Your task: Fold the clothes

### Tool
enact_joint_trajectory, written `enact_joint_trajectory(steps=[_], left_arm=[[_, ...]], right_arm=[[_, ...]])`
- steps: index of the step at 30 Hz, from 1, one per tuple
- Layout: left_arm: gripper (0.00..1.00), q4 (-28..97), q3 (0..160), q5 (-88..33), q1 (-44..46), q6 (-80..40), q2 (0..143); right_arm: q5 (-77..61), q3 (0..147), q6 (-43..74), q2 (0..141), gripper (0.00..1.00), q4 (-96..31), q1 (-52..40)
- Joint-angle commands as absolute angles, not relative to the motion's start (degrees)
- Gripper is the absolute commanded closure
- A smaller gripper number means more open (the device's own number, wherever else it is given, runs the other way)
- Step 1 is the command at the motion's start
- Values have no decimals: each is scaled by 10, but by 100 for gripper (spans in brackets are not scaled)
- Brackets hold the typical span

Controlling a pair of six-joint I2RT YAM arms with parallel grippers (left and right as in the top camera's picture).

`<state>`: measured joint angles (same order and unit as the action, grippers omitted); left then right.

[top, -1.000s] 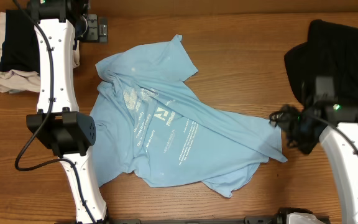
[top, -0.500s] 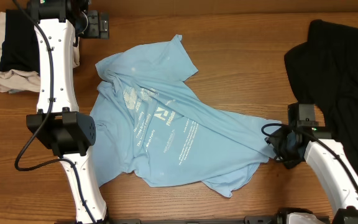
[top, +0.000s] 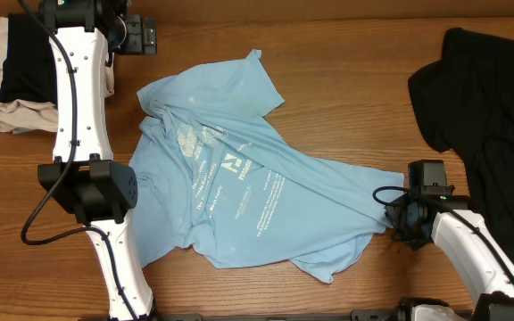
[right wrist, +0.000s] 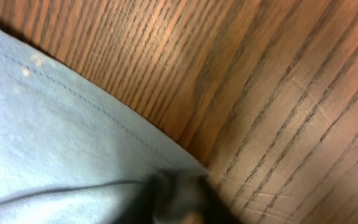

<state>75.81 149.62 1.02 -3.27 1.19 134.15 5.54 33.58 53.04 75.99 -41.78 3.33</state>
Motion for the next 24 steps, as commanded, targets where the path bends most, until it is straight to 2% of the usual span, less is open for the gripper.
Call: enact_joint_trajectory(steps=[1, 6, 13, 18, 24], left_arm=[[0, 757, 1505, 2, -33, 13, 1338], [0, 755, 1505, 2, -33, 13, 1338], [0, 753, 1505, 2, -34, 13, 1338], [0, 749, 1505, 2, -36, 13, 1338], [0, 738, 1505, 2, -39, 13, 1338]], right_arm=[[75, 334, 531, 757, 96, -409, 35], [74, 358, 474, 756, 96, -403, 35], [73, 490, 340, 757, 96, -379, 35], [74, 556, 290, 757, 96, -294, 36], [75, 561, 280, 802, 96, -151, 44]])
